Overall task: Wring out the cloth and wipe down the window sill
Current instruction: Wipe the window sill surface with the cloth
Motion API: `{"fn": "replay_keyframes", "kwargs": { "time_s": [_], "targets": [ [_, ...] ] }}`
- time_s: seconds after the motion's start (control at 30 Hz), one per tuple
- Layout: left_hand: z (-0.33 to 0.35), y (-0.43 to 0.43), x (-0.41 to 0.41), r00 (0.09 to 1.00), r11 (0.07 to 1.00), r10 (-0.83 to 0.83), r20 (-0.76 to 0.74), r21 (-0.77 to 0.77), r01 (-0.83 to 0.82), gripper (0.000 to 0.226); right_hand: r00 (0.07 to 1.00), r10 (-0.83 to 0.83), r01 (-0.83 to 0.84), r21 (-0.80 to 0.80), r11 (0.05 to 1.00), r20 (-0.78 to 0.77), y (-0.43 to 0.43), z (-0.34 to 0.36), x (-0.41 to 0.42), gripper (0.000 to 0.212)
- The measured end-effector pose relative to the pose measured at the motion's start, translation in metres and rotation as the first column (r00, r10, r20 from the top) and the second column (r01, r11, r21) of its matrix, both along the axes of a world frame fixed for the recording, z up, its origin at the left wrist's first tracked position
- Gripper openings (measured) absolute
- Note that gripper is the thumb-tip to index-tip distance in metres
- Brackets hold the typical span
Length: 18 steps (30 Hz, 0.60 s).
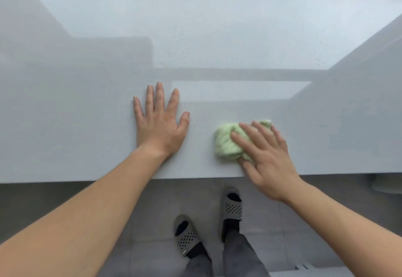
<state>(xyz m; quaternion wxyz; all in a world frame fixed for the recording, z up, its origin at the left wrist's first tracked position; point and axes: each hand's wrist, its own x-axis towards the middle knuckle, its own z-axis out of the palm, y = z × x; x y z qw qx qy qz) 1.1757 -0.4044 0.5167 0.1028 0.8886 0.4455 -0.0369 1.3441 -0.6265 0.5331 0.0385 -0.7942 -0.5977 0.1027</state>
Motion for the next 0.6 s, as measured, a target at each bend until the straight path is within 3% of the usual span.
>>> {"fn": "replay_keyframes", "kwargs": {
  "time_s": [0.07,0.13,0.27,0.33,0.43,0.5,0.57,0.6],
  "targets": [
    [0.000,0.000,0.001,1.000,1.000,0.011,0.011,0.009,-0.011,0.073,0.967,-0.252,0.253,0.037,0.967,-0.040,0.005,0.000,0.004,0.059],
    [0.001,-0.002,0.002,0.999,1.000,0.026,0.020,0.017,-0.026,0.074,0.950,-0.312,0.313,0.071,0.947,-0.031,0.002,-0.001,-0.011,0.058],
    [0.007,-0.004,0.012,0.997,0.997,0.082,0.018,-0.013,-0.081,0.070,0.998,0.067,-0.066,0.033,0.997,-0.016,-0.032,0.000,-0.016,0.063],
    [0.009,-0.006,0.022,0.993,0.993,0.115,0.040,-0.009,-0.115,0.065,0.989,0.146,-0.146,0.002,0.989,-0.005,-0.033,0.000,0.018,0.065],
    [0.011,-0.011,0.043,0.990,0.997,0.078,0.116,-0.015,-0.077,0.067,0.992,-0.129,0.128,0.024,0.991,0.011,-0.005,0.000,0.079,0.062],
    [0.010,-0.012,0.063,0.986,0.997,0.059,0.157,-0.058,-0.050,0.068,0.936,-0.350,0.350,0.008,0.937,-0.033,0.019,0.000,0.107,0.062],
    [0.007,-0.013,0.081,0.989,0.995,0.071,0.131,-0.076,-0.061,0.066,0.898,-0.438,0.439,0.018,0.899,-0.031,0.030,-0.002,0.104,0.061],
    [0.006,-0.014,0.088,0.991,0.995,0.085,0.104,-0.065,-0.078,0.065,0.914,-0.404,0.405,0.035,0.914,-0.019,0.028,-0.002,0.094,0.061]
  ]
}}
